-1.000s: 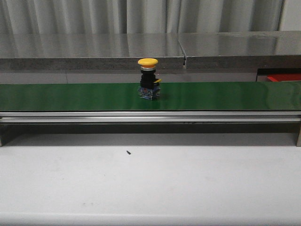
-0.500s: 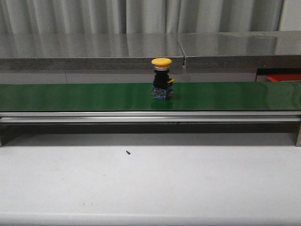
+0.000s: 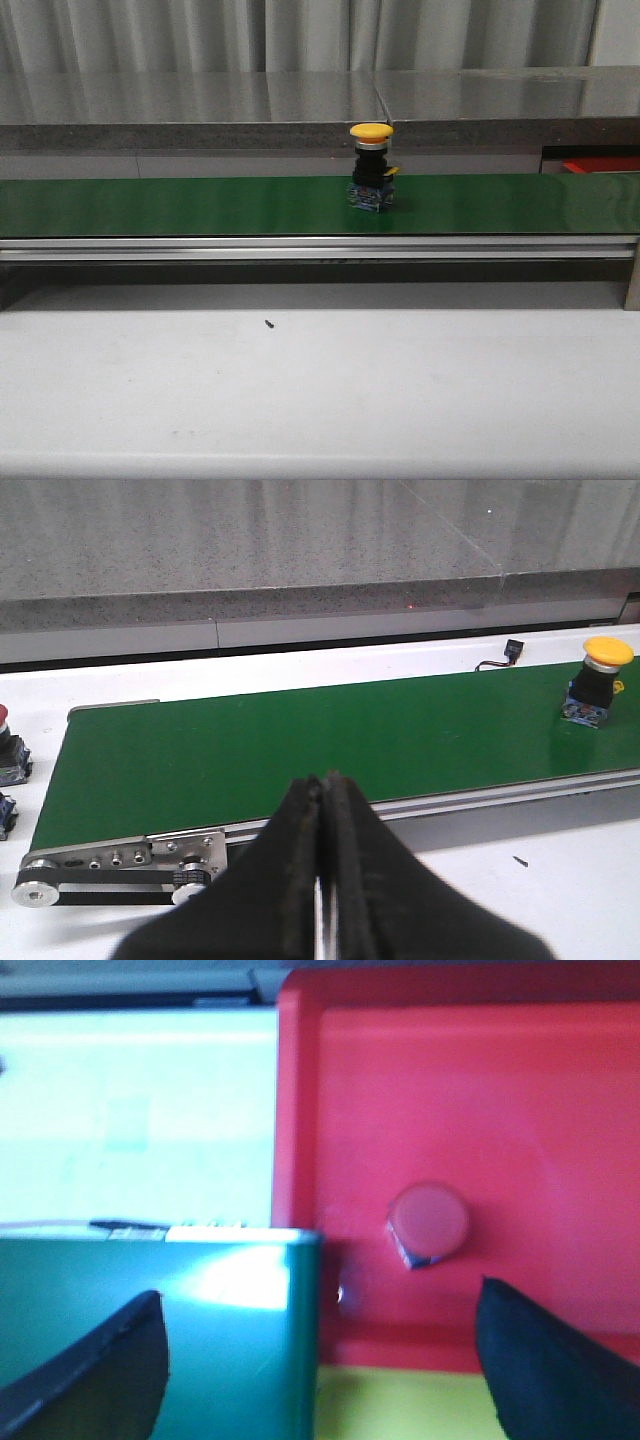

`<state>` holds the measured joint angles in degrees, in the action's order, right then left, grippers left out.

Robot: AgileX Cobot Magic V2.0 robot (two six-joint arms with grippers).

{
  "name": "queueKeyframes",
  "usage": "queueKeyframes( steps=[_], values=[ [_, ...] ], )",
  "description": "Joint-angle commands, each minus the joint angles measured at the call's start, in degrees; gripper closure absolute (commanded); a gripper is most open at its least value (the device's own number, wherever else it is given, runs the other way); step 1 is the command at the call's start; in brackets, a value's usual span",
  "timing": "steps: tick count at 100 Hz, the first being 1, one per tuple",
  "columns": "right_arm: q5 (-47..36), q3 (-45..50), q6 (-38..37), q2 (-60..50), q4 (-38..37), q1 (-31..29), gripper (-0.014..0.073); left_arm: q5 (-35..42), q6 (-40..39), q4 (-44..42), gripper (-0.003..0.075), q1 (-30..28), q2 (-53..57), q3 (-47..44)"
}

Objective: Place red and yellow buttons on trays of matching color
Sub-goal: 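Grasp the yellow button on the belt with the right gripper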

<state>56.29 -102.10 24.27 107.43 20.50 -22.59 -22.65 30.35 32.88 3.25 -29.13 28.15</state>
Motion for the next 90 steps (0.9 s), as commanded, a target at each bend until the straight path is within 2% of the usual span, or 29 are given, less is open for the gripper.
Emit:
queueKeyframes(
  steps=[1,21,42,69,90],
  values=[
    [-4.7,5.18,3.79,-8.91,1.66,0.36,-0.0018,3.78,-0.4,1.44,0.0739,0.49,-0.06,1.56],
    [-11.12,21.83,7.85,-20.19,1.91,4.33,-0.0018,3.78,-0.4,1.44,0.0739,0.49,-0.06,1.56],
    [-13.01,31.62,8.11,-23.02,1.91,11.93,-0.0018,3.78,-0.4,1.44,0.0739,0.49,-0.06,1.56],
    [-19.18,33.21,8.43,-19.59,1.91,21.37,-0.0018,3.78,-0.4,1.44,0.0739,0.49,-0.06,1.56],
    [-19.01,28.4,8.43,-13.58,1.91,25.92,-0.0018,3.78,-0.4,1.44,0.0739,0.49,-0.06,1.56]
  ],
)
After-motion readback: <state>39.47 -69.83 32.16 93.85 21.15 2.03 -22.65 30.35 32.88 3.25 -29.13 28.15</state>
